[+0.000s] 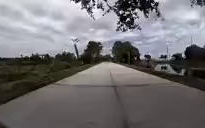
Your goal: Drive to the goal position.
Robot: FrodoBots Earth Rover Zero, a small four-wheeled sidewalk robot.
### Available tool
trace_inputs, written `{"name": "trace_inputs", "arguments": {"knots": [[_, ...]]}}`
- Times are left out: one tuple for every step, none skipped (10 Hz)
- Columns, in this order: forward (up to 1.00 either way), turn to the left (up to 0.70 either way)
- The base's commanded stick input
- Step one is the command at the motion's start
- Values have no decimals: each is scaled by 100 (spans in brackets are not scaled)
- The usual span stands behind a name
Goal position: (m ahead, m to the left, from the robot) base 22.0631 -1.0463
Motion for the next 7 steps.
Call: {"name": "trace_inputs", "arguments": {"knots": [[85, 0], [85, 0], [85, 0], [85, 0], [85, 0], [85, 0], [85, 0]]}}
